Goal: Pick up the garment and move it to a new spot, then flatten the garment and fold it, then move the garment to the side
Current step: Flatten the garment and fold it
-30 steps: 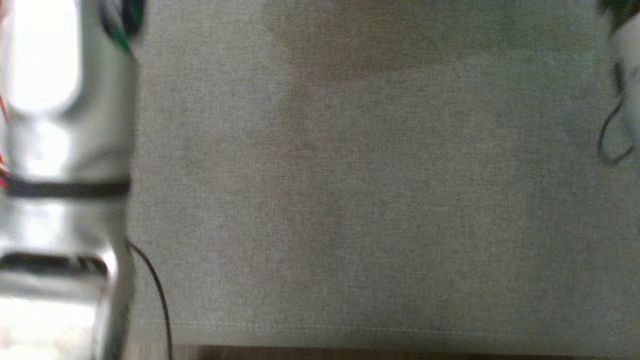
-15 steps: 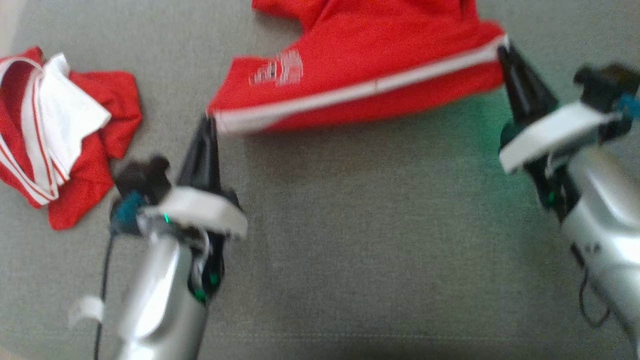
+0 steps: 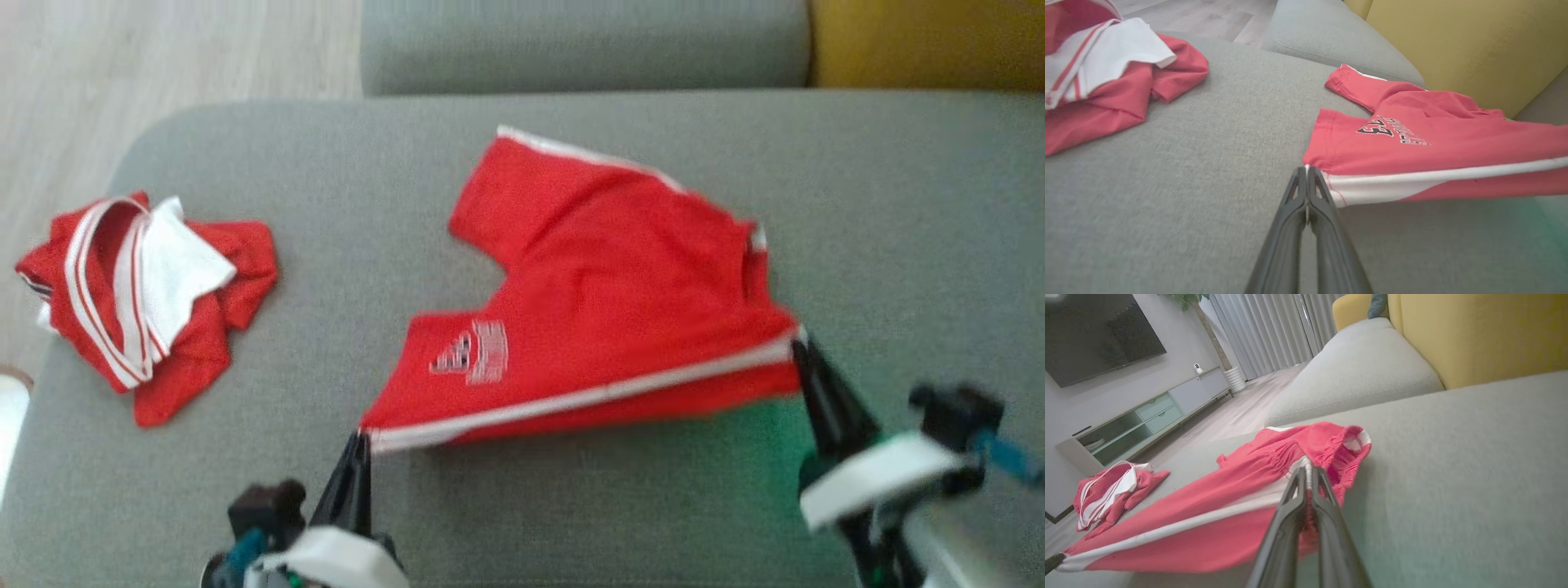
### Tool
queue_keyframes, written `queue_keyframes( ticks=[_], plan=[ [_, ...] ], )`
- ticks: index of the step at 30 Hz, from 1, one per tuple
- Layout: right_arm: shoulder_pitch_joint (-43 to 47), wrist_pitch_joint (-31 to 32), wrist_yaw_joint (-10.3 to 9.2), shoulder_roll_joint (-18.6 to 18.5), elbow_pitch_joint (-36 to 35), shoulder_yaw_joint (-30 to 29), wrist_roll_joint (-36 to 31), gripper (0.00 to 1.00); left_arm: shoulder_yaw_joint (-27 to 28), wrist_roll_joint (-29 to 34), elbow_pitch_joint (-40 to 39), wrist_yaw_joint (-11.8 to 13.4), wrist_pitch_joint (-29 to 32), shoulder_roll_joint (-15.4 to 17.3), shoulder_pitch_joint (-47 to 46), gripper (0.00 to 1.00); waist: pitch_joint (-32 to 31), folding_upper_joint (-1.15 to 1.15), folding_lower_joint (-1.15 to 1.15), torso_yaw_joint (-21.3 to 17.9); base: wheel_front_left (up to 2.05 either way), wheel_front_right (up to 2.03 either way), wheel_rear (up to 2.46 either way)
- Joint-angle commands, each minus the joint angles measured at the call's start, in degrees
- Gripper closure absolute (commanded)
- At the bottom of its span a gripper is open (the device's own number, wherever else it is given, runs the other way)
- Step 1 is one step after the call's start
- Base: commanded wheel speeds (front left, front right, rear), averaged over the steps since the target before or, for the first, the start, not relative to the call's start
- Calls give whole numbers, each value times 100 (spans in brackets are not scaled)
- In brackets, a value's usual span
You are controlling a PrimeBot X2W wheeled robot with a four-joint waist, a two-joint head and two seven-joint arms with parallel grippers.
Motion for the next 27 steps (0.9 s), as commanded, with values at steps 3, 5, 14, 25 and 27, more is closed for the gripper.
queue_keyframes(
  ticks=[3,5,14,25,27],
  plan=[
    [486,-65,37,27,-412,-176,-183,100,346,127,-268,-32,-35,101,166,100,-297,0,1,-26,0,0,0],
    [608,-65,37,53,-479,-213,-210,100,373,142,-300,-48,-35,101,228,100,-306,0,1,-33,0,0,0],
    [824,-65,37,462,-942,-671,-325,100,540,596,-596,-388,-35,102,-571,100,9,0,1,-355,0,0,0],
    [-314,-65,37,1423,-611,-1123,-762,100,-22,1115,1397,-1020,-11,771,-3993,100,1184,0,1,-1023,0,0,0],
    [-492,-65,37,1515,-569,-1217,-805,100,-215,1063,1735,-1041,45,861,-4421,100,1366,0,1,-1129,0,0,0]
  ],
)
